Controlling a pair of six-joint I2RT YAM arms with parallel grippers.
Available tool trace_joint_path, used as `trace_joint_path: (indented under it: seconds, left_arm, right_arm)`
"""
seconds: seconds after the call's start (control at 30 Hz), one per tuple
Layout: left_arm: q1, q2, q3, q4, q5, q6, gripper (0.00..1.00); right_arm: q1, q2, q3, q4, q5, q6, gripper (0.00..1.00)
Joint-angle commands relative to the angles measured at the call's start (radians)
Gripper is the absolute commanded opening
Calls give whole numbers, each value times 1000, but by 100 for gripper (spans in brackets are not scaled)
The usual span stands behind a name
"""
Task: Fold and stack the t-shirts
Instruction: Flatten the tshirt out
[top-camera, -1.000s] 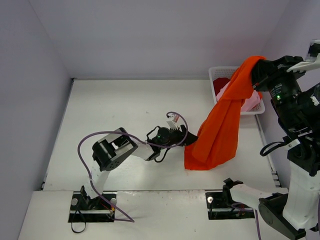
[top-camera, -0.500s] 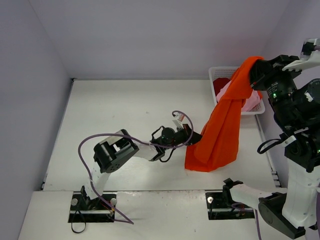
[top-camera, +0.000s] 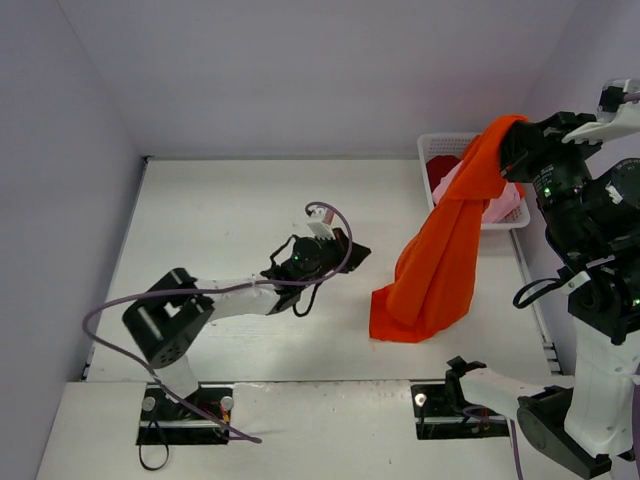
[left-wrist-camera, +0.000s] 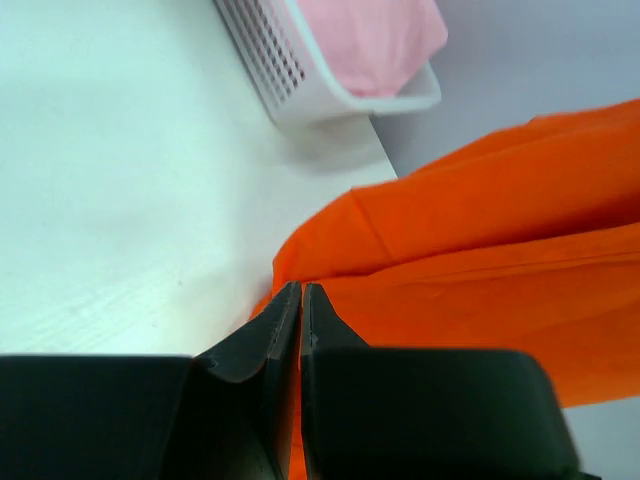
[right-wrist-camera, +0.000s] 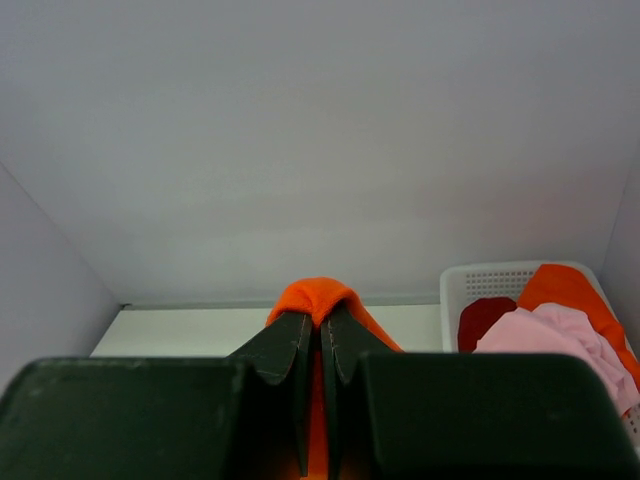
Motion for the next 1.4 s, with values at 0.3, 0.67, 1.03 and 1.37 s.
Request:
trace_joint_path:
  seconds: [0.3,0.67,1.03,1.37]
  left_arm:
    - [32,-167,23,-121,17,37,49]
    - [14,91,23,283,200,-233,59]
    - [-41,223,133,391,263,-347,59]
    - [-80,259,143,399,238,-376,59]
  right_arm:
    - [-3,10,20,107,-37,36,0]
    - [-6,5,36,104,-38,37,0]
    - [-6,11,27,105,-27,28,0]
    - [-6,11,34,105,-21,14,0]
